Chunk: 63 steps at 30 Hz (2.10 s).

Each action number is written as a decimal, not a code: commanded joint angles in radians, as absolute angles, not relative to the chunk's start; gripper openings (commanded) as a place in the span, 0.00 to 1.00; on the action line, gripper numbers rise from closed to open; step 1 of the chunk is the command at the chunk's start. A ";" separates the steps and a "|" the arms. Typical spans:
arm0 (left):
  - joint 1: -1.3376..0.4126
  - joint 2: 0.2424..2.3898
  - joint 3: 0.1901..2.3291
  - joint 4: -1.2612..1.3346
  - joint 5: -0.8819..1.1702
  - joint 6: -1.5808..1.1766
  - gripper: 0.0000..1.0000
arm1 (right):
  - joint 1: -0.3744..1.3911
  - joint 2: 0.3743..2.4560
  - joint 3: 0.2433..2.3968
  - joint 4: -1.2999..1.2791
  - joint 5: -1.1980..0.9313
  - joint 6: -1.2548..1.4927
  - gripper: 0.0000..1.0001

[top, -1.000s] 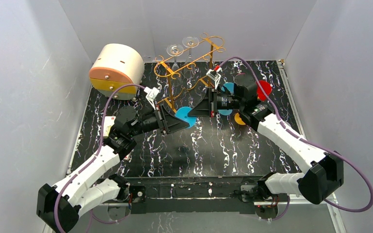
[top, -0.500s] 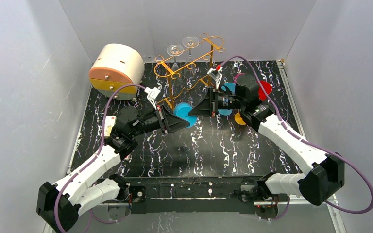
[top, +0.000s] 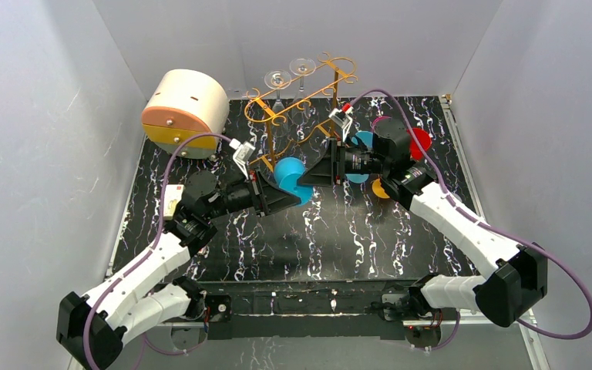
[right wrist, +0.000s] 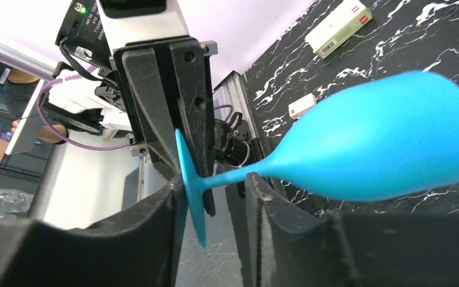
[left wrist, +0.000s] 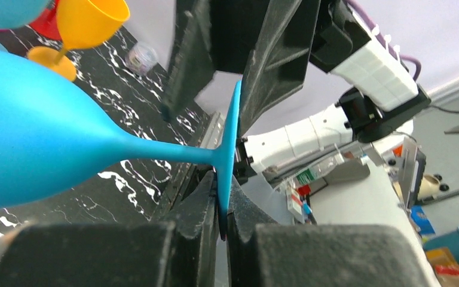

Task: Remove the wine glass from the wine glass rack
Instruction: Place the wine glass at the center of the board.

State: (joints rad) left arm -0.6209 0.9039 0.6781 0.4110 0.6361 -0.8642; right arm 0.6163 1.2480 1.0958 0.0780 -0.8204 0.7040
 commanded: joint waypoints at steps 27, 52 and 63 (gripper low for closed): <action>-0.643 0.696 0.588 0.120 0.867 0.051 0.00 | 0.615 1.066 0.975 0.087 -0.322 0.642 0.84; -0.644 0.765 0.616 -0.258 0.790 0.788 0.00 | 0.519 1.137 1.123 -0.227 -0.498 0.556 0.94; -0.643 0.794 0.506 -0.112 0.814 0.795 0.00 | 0.447 1.184 1.115 -0.191 -0.669 0.615 0.96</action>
State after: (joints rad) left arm -0.6392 0.8120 0.5400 -0.1780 0.7849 0.7712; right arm 0.4595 1.1847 1.0904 -0.2325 -0.5854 0.5949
